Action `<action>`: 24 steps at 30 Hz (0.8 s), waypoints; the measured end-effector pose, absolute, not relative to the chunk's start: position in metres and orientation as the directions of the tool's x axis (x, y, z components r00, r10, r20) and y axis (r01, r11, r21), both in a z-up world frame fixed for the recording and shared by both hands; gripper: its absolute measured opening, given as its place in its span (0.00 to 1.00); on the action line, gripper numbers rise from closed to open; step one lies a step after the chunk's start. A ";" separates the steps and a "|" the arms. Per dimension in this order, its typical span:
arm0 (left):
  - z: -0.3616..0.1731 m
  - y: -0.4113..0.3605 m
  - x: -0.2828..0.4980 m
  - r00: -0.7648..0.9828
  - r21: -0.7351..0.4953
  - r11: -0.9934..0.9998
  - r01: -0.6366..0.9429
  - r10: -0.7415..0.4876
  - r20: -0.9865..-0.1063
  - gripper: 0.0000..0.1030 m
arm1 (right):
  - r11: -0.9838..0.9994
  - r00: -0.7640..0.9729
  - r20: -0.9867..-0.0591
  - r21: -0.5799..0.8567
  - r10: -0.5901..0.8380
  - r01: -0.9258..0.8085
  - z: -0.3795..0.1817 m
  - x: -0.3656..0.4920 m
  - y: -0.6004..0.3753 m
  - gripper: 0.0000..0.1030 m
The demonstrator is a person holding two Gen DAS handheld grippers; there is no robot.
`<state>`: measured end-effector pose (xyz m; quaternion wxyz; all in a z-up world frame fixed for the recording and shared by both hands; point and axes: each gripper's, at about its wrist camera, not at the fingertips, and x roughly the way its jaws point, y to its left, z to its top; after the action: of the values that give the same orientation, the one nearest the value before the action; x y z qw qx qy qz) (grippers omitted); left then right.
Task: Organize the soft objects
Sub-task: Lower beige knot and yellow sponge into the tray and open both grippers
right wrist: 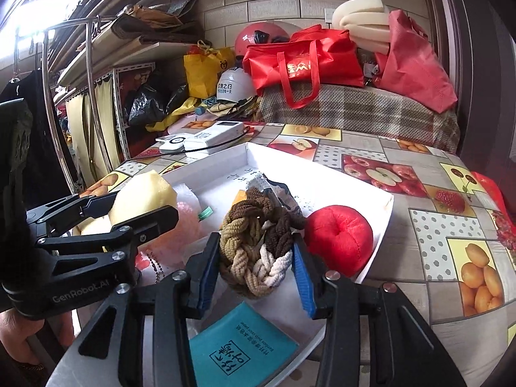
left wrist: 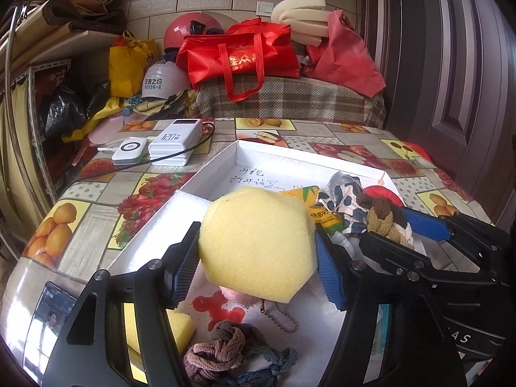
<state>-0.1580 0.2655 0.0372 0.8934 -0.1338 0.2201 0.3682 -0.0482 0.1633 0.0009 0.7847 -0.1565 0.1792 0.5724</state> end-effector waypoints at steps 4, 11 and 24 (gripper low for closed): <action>0.040 0.267 -0.172 0.617 -0.112 0.646 -0.755 0.643 -0.454 0.95 | 0.330 0.308 -0.424 -0.022 0.852 -0.944 0.005 -0.043 0.157 0.95; 0.044 0.263 -0.181 0.595 -0.109 0.611 -0.784 0.691 -0.410 1.00 | 0.342 0.331 -0.382 -0.041 0.863 -0.939 0.008 -0.047 0.153 1.00; 0.049 0.244 -0.183 0.595 -0.053 0.617 -0.785 0.727 -0.343 1.00 | 0.404 0.407 -0.325 -0.078 0.854 -0.911 0.009 -0.057 0.136 1.00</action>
<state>-0.1830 0.2444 0.0490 0.8874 -0.0994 0.1452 0.4262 -0.0567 0.1358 0.0092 0.8297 -0.1222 0.1172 0.5318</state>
